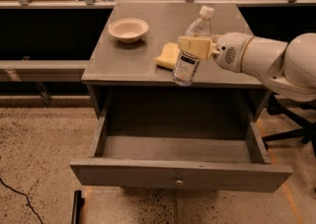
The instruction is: Place blue plastic bottle into top drawer
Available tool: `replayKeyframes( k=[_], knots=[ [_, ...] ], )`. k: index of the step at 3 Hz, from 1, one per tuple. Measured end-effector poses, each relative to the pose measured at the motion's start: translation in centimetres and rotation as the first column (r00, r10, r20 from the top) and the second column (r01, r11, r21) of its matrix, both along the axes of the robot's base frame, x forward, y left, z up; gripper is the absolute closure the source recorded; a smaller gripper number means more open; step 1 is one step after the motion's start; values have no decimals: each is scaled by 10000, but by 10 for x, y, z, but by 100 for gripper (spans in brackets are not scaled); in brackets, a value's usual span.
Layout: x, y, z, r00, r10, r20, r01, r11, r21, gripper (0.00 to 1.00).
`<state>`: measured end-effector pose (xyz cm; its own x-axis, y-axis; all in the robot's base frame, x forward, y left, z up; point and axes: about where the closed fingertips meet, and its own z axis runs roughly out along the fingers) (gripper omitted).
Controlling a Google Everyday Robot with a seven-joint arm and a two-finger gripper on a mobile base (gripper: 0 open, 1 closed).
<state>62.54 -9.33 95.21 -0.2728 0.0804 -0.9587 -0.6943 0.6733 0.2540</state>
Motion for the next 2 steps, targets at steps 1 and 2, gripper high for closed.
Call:
replayKeyframes(
  k=[1,2],
  knots=[
    [-32,28,-28,9955,860,-392,-864,9962,-85,100],
    [-49,37,-48,9894,1317,-608,-1344,9900,-438,100]
  ],
)
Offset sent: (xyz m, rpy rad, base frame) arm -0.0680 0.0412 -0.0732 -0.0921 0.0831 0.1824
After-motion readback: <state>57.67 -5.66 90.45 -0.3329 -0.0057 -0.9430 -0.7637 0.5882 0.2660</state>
